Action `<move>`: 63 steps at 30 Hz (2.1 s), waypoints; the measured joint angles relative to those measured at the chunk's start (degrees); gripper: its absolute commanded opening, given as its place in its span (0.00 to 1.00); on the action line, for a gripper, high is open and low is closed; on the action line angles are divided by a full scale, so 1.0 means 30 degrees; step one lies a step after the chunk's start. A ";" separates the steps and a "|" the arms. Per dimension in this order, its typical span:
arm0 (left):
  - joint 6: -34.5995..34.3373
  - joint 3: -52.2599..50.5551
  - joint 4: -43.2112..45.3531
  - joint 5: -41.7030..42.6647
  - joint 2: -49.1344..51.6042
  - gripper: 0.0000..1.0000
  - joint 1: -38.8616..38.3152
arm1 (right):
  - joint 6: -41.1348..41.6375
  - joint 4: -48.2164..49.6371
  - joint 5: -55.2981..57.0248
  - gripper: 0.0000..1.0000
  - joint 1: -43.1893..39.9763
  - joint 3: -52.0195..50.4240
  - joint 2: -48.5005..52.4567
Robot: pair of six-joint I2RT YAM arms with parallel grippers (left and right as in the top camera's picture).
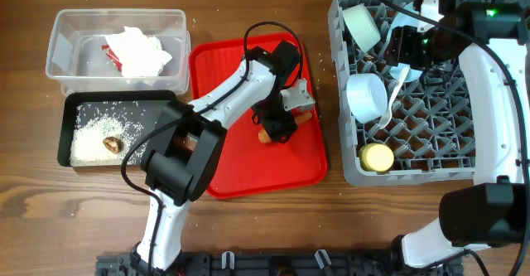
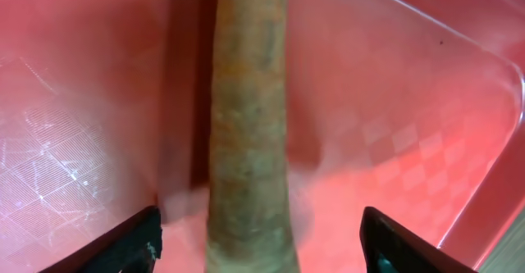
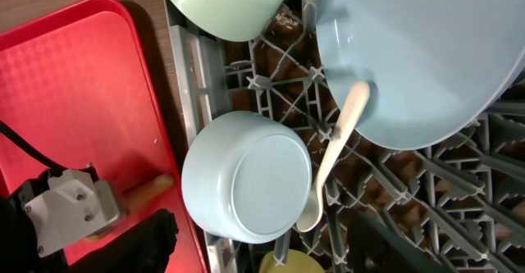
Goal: Sort waste into correct bins and load items into the dishwasher rack
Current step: 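Reach the left gripper to the carrot on the red tray and grasp it, then carry the carrot left and drop it onto the black tray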
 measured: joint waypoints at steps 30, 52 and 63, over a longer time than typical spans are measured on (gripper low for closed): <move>-0.4109 -0.0051 0.0692 -0.3359 0.0022 0.11 -0.0393 | -0.0007 -0.0007 0.0000 0.70 0.0000 0.0000 0.0000; -1.1752 0.4095 -0.5100 -0.8138 -0.4597 0.04 0.7628 | -0.0080 0.0007 -0.0058 0.73 0.0000 0.0000 0.0000; -1.9948 0.3038 -0.7016 -0.7512 -0.4852 0.04 1.8258 | -0.0153 0.0437 -0.0058 0.81 0.0000 0.0000 0.0000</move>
